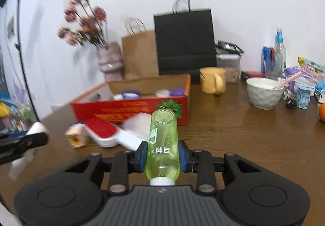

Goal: Organize rigid objects
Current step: 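Carry the white spray bottle and green bottle over the box with both tools, then open both tools to drop the bottles into the box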

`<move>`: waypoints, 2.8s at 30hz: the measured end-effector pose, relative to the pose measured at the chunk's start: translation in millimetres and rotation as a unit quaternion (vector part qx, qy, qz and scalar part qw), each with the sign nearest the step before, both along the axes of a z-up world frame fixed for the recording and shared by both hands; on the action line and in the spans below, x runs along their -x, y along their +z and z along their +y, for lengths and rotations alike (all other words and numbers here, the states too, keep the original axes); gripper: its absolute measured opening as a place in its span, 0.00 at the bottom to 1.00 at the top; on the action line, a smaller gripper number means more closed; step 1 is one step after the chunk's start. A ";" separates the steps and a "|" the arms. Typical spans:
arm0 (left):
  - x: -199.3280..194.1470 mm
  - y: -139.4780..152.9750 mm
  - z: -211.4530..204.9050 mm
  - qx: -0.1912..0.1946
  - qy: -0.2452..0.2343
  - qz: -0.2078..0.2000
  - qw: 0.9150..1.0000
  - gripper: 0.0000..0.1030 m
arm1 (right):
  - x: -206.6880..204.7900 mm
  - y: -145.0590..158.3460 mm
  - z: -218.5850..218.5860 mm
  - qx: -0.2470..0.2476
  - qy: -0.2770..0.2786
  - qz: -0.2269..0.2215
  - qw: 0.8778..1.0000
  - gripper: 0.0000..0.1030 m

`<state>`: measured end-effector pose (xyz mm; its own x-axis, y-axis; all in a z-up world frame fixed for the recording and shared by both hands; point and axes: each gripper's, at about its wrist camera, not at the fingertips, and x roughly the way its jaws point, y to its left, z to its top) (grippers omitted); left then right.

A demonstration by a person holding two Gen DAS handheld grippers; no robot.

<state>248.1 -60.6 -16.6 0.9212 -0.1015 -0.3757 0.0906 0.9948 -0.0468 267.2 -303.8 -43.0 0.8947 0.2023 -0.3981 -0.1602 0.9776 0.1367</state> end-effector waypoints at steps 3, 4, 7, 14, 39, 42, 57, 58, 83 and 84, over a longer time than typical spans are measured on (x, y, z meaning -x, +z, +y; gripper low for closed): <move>18.7 8.3 9.0 0.005 0.004 -0.015 1.000 0.28 | 32.3 5.3 11.4 0.000 0.007 -0.022 1.000 0.30; 25.1 10.9 11.9 0.006 0.004 -0.020 1.000 0.28 | 41.9 7.3 14.7 0.001 0.009 -0.030 0.999 0.30; 41.1 17.2 17.9 0.008 0.004 -0.032 0.999 0.28 | 66.6 12.5 22.9 -0.004 0.014 -0.043 0.999 0.30; 63.2 22.7 24.9 0.018 0.001 -0.046 0.999 0.28 | 94.8 21.0 34.5 0.006 0.021 -0.064 0.998 0.30; -175.7 93.2 53.7 0.033 -0.037 0.065 0.997 0.28 | -170.5 98.7 17.5 -0.040 0.067 0.049 0.996 0.30; -225.5 100.1 56.9 0.035 -0.043 0.108 0.993 0.28 | -221.6 102.4 8.9 -0.058 0.060 0.094 0.992 0.30; -392.0 44.6 50.8 -0.003 -0.002 0.249 0.969 0.28 | -382.3 32.3 18.6 0.039 -0.018 0.264 0.964 0.30; -397.5 37.3 49.1 -0.008 -0.002 0.259 0.966 0.28 | -386.4 26.5 21.3 0.049 -0.019 0.270 0.961 0.30; -418.2 -8.3 42.2 -0.030 0.024 0.317 0.948 0.46 | -376.4 24.9 42.9 0.125 0.035 0.308 0.942 0.30; -415.0 -6.1 42.8 -0.030 0.022 0.316 0.948 0.46 | -374.2 26.8 41.8 0.119 0.034 0.308 0.943 0.33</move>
